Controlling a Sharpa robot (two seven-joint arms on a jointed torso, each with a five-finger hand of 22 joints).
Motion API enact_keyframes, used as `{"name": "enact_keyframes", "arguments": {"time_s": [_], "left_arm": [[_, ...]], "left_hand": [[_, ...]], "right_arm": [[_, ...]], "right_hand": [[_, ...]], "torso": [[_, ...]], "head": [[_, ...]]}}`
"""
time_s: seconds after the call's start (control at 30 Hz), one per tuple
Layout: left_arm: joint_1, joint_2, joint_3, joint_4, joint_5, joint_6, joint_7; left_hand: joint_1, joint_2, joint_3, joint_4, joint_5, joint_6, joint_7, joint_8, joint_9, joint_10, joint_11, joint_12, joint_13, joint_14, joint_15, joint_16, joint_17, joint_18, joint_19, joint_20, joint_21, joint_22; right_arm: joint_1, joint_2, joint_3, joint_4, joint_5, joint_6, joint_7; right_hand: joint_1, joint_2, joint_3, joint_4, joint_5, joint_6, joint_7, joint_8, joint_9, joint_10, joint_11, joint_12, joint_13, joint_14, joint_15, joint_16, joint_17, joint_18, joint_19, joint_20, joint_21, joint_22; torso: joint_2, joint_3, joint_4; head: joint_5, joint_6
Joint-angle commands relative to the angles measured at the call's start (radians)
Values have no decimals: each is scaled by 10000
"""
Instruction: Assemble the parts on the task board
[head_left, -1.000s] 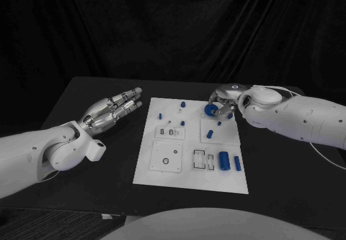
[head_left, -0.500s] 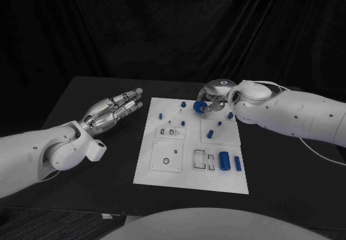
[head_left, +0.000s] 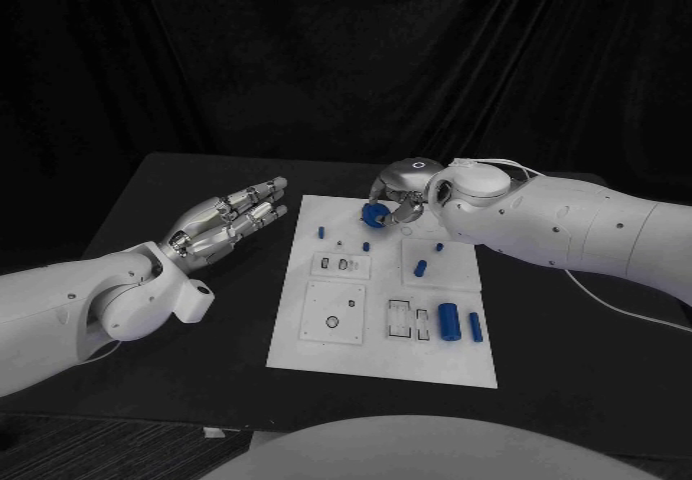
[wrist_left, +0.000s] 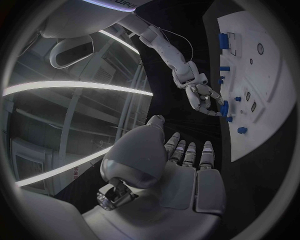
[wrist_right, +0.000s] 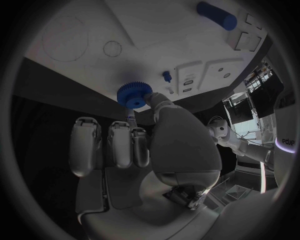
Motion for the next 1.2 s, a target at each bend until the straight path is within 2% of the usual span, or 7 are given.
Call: {"name": "enact_keyframes", "arguments": {"time_s": [0.03,0.57,0.77,0.83,0.9,1.07,1.2], "left_arm": [[-8,31,9,18,7,111,96],[-8,103,9,-19,7,151,107],[-8,116,9,-32,7,174,105],[-8,123,9,-39,7,180,106],[-8,134,9,-46,7,188,105],[-8,165,9,-64,7,213,103],[-9,168,9,-68,7,224,101]], "left_hand": [[127,-10,62,-25,49,17,63,53,14,-20,76,40,15,30,78,-36,-17,122,12,69,-34,-12],[137,-12,78,-26,54,20,70,58,15,-17,83,43,15,30,113,-36,-17,123,12,100,-34,-12],[141,-12,85,-27,59,19,72,59,15,-17,87,42,15,30,122,-36,-17,123,12,108,-34,-12],[141,-12,85,-27,59,19,72,59,15,-17,87,42,15,30,122,-36,-17,123,12,108,-34,-12],[141,-12,85,-27,59,19,72,59,15,-17,87,42,15,30,122,-36,-17,123,12,108,-34,-12],[152,-8,102,-32,70,14,80,60,14,-17,95,43,15,30,140,-36,-17,121,12,123,-34,-12],[159,-6,114,-36,78,12,86,61,14,-17,106,38,14,30,146,-36,-17,121,12,130,-34,-12]], "right_arm": [[15,165,7,-164,-34,232,233],[-72,696,7,-567,-35,459,367],[-89,793,7,-644,-35,534,397],[-92,807,7,-655,-35,548,417],[-96,818,7,-658,-35,545,437],[-103,824,7,-660,-35,576,417],[-105,808,7,-674,-35,588,401]], "right_hand": [[-61,54,60,22,-60,-17,37,492,888,1028,72,35,2632,581,23,-15,171,59,107,15,-32,622],[-168,43,168,-16,-313,-281,79,230,799,1028,104,35,2632,577,63,-19,155,58,113,59,-35,648],[-272,5,276,-60,-505,-704,56,-176,609,1028,80,35,2632,573,47,-20,147,59,116,56,-41,674],[-354,-21,306,-74,-721,-1176,18,-558,404,1028,51,35,2632,573,34,-17,148,61,116,47,-50,685],[-413,-25,302,-88,-904,-1347,7,-740,292,1028,39,35,2632,573,25,-13,151,60,118,35,-52,696],[-445,-1,317,-179,-1046,-1686,-49,-1067,66,1028,-2,35,2632,571,-4,-14,146,60,120,12,-62,715],[-399,46,368,-324,-980,-2002,-102,-1338,-170,1028,-45,35,2632,562,-35,-37,113,62,115,-17,-84,722]], "torso": [[2,2,3],[6,-3,-6],[2,-5,-8],[1,-3,-11],[2,0,-16],[0,2,-12],[-1,-2,-11]], "head": [[9,-2],[7,-2],[7,-2],[7,-2],[12,-2],[15,-2],[10,-2]]}}
